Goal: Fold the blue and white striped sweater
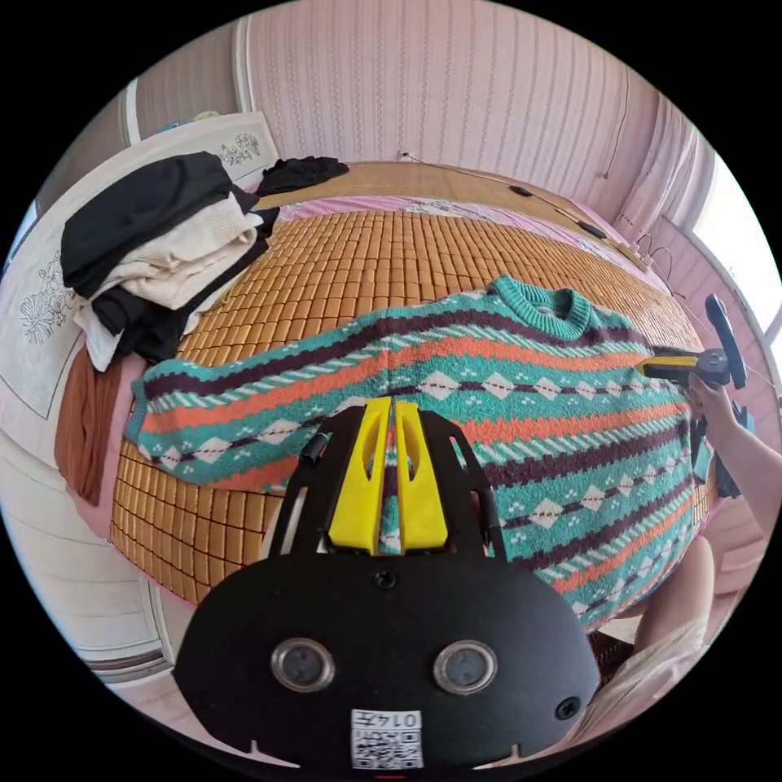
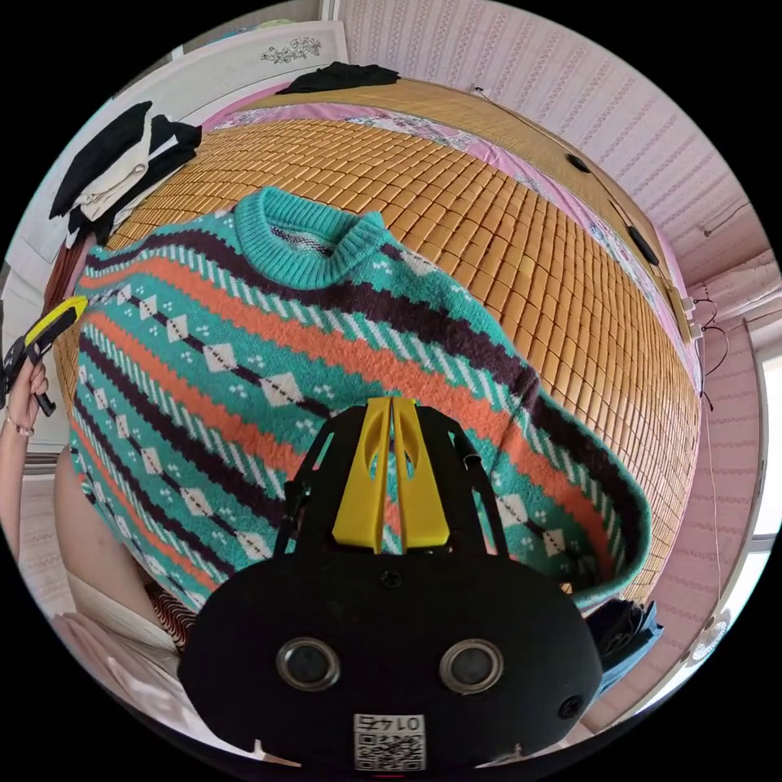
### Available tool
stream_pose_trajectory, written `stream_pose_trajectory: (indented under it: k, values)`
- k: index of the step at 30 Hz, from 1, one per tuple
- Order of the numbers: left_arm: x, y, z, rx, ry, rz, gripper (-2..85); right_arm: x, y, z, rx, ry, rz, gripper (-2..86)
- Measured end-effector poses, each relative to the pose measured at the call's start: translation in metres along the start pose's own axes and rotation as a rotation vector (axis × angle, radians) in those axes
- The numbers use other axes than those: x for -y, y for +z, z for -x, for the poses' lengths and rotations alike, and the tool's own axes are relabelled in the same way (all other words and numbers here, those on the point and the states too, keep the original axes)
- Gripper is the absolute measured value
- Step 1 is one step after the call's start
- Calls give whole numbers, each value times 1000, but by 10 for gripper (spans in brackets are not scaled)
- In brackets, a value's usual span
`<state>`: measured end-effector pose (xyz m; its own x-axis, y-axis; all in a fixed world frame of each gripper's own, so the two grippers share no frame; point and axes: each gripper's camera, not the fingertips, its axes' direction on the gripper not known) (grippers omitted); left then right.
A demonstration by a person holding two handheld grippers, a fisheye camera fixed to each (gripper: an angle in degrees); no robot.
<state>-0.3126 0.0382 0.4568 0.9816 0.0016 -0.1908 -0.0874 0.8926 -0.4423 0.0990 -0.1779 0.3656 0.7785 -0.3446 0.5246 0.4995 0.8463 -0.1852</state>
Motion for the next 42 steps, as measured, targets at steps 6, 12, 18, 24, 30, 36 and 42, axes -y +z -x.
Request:
stream_pose_trajectory:
  k: [6,12,18,24,30,36,42]
  values:
    - [44,40,-13,70,111,66,-9,47,35,-14,-63,20,70,-4]
    - [90,65,-20,86,146,78,-10,79,47,-45,-50,66,72,-5]
    - [75,38,-22,30,106,24,-8,47,31,-52,37,92,52,-7]
    - [-50,-40,-28,-120,203,29,-6,-145,4,-12,122,-27,-46,-9]
    - [-140,-48,-29,-134,218,245,-6,-300,-30,18,134,88,-25,-8]
    - [-135,-26,-31,-132,200,362,-8,-330,-6,17,237,152,100,-9]
    - [-141,-78,-47,-103,188,197,-8,-363,-17,-7,311,213,49,-2]
